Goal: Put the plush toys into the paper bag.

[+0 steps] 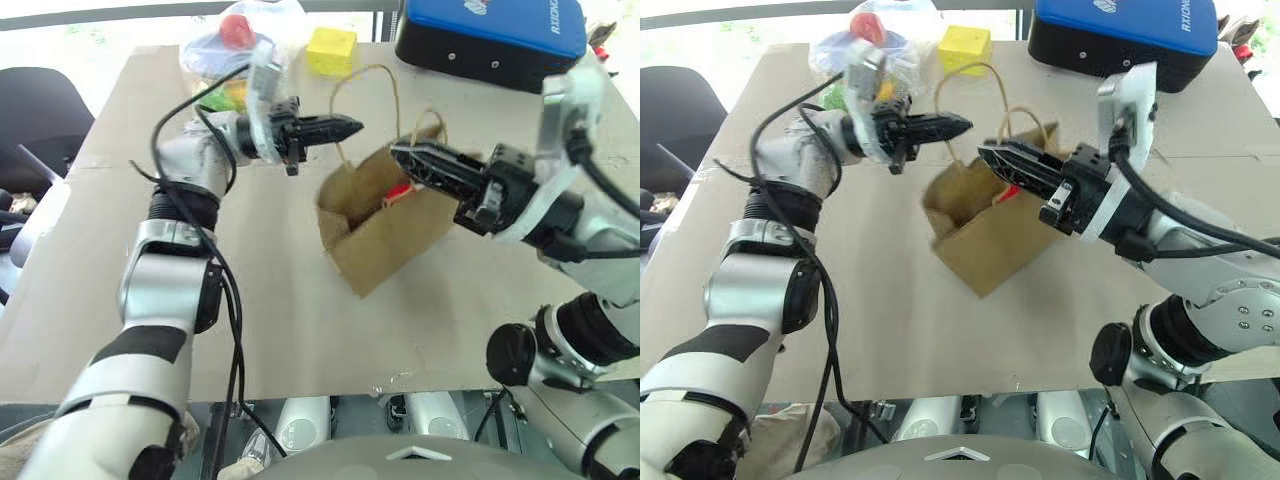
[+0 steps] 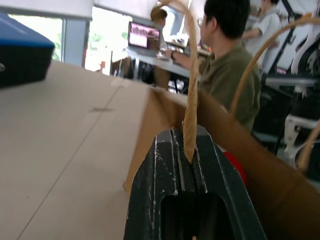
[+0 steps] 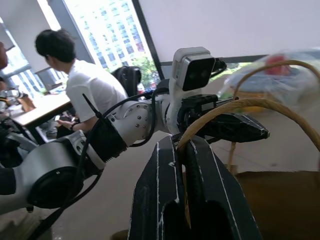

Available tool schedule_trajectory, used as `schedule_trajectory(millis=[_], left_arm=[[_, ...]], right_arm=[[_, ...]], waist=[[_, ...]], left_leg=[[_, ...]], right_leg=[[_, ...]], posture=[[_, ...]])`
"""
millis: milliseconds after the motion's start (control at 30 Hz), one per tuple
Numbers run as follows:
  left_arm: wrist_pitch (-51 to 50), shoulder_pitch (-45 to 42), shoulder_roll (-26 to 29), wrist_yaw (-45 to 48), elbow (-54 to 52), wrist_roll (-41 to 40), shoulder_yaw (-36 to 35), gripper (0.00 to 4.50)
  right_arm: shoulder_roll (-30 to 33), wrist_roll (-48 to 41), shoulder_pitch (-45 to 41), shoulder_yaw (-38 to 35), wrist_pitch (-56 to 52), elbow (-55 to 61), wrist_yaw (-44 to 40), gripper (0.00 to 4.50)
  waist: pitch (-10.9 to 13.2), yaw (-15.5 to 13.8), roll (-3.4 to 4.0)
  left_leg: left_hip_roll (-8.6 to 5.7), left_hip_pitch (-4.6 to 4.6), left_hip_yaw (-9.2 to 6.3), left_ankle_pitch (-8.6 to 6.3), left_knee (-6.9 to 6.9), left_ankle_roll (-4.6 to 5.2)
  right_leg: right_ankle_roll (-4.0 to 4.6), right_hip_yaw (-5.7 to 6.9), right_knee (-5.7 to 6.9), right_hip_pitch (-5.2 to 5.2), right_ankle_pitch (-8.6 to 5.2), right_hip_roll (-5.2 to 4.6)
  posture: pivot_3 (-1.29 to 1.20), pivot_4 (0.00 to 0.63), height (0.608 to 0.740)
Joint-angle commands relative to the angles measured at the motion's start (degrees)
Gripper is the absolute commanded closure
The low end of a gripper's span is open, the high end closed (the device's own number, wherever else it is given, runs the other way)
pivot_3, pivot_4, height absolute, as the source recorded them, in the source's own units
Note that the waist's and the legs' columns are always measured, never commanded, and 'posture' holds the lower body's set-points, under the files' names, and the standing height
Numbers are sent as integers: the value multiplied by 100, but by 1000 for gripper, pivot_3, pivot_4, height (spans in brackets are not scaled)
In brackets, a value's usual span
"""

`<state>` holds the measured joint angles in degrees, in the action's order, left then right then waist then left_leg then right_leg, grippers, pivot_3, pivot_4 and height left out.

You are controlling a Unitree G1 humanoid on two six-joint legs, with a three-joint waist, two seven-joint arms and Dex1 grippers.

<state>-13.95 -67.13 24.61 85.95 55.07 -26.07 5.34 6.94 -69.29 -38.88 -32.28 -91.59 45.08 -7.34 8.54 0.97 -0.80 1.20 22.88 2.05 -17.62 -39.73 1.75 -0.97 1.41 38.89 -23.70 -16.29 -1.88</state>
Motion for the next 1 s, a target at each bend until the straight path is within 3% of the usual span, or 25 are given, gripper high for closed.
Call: schedule_trajectory(millis=[33, 233, 300, 400, 433, 533, 667, 733, 800, 967, 1000], left_arm=[[810, -395, -191, 31, 698, 565, 1, 4500], [1381, -921, -313, 225, 1366, 1102, -149, 4500], [898, -1057, -272, 507, 1403, 1016, -175, 4500], [772, -1070, -201, 616, 1432, 1105, -239, 4500], [775, -1042, -178, 631, 1401, 1115, -241, 4500], [547, -874, -43, 655, 1093, 972, -221, 3496], [150, -537, 172, 537, 521, 775, -617, 1639], [-34, -200, 307, 397, 60, 704, -762, 595], [-214, 349, 482, 238, -576, 693, -812, 74], [-1234, 1885, 741, -589, -2573, 277, -1197, 74], [-1382, 2184, 829, -641, -3021, 227, -1197, 11]], right_arm=[[321, -23, 218, 410, 327, 252, 424, 4453], [928, 11, 725, 990, 954, 551, 716, 4453], [1105, -92, 824, 1010, 1181, 517, 780, 4453], [1493, -114, 869, 999, 1503, 480, 788, 3855], [1630, -202, 893, 994, 1622, 474, 772, 3387], [2240, -701, 984, 892, 1967, 533, 766, 2027], [3496, -1978, 1585, 390, 2509, 576, 700, 67], [4095, -2564, 2047, 12, 2764, 596, 541, 59], [4610, -3025, 2537, -443, 2957, 603, 345, 59], [5431, -3443, 3458, -1182, 3211, 612, -97, 59], [5495, -3276, 3579, -1124, 3252, 676, -198, 303]], waist=[[1, 19, -1], [1, 15, -2], [1, 0, -3], [1, -5, -3], [1, -6, -3], [2, -10, -4], [4, -18, -7], [5, -31, -9], [5, -25, -8], [4, -8, -19], [2, -7, -21]], left_leg=[[0, 3, 0, 0, 1, 0], [2, 3, -9, 0, 27, 0], [1, 5, -9, 0, 27, 0], [-4, 5, -9, -1, 27, 1], [-4, 5, -9, -2, 27, 2], [-4, 4, -12, -2, 27, 3], [1, 7, -15, -2, 24, 3], [2, 10, -17, -2, 24, 3], [5, 10, -17, -1, 26, 3], [9, -11, -23, -1, 22, 2], [11, -9, -25, -1, 21, 2]], right_leg=[[0, -15, 0, -9, 0, 0], [0, -44, 1, -25, 0, -2], [-1, -44, 1, -26, 0, -2], [-1, -43, -1, -26, 0, 5], [-1, -43, -2, -26, 0, 5], [-1, -42, 0, -26, 0, 5], [-1, -43, 0, -25, 0, -13], [-1, -41, -1, -24, 0, -15], [-1, -43, -1, -21, 0, -14], [-2, -53, -2, -7, 0, -15], [-2, -53, -3, -7, 0, -14]], posture=[[0, 150, 740], [0, 150, 740], [0, 150, 740], [0, 150, 740], [0, 150, 740], [0, 150, 740], [0, 150, 740], [0, 150, 740], [0, 150, 740], [0, 150, 740], [0, 150, 740]])
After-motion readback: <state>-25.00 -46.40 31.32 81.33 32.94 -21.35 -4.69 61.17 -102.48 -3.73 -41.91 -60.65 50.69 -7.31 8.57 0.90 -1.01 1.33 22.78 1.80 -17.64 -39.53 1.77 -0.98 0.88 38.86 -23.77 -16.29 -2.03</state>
